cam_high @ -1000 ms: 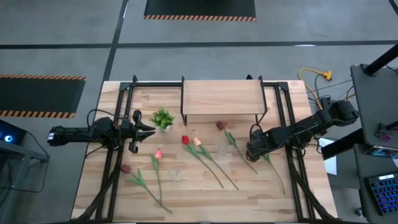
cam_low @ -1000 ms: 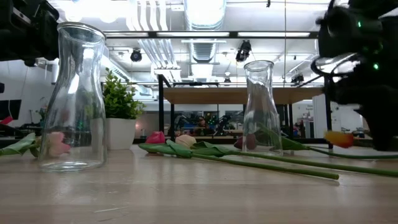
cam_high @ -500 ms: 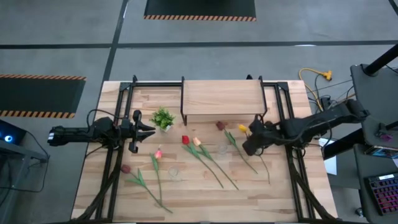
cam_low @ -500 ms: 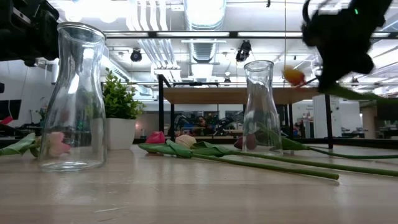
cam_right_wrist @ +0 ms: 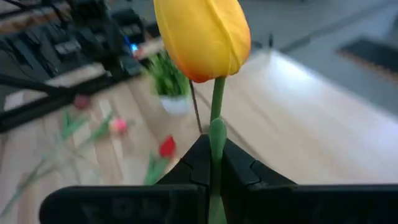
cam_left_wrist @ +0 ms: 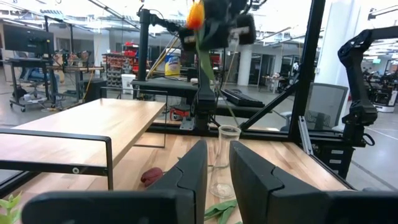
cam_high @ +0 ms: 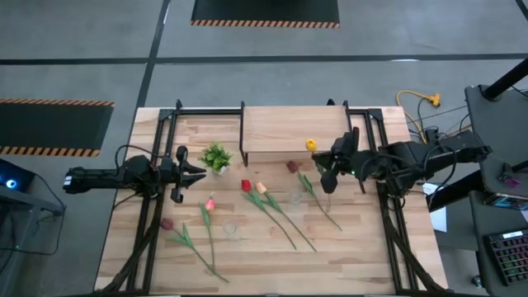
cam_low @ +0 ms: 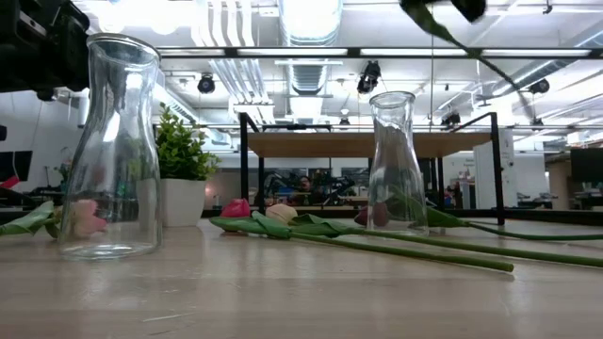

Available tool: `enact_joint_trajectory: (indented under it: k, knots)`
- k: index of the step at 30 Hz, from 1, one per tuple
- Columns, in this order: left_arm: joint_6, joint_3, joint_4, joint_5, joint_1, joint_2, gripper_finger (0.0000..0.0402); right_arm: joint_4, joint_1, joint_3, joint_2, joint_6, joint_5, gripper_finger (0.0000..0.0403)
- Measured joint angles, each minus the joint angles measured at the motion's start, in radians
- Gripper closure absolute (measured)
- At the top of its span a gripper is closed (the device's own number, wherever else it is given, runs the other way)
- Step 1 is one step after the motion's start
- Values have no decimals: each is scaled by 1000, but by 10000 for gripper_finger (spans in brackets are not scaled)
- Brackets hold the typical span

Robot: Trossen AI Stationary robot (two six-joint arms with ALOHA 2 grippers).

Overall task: Pick and place flowers into a vace then onto a shelf
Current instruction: Put the yellow tulip into the right transparent vase

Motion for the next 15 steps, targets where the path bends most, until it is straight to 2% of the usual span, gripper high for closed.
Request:
enact_joint_trajectory:
  k: [9,15]
  knots:
    - [0,0,0,0,0,0,350,251,0,96,107,-296,15,394]
    - [0,0,0,0,0,0,350,273,0,153,147,-347,15,394]
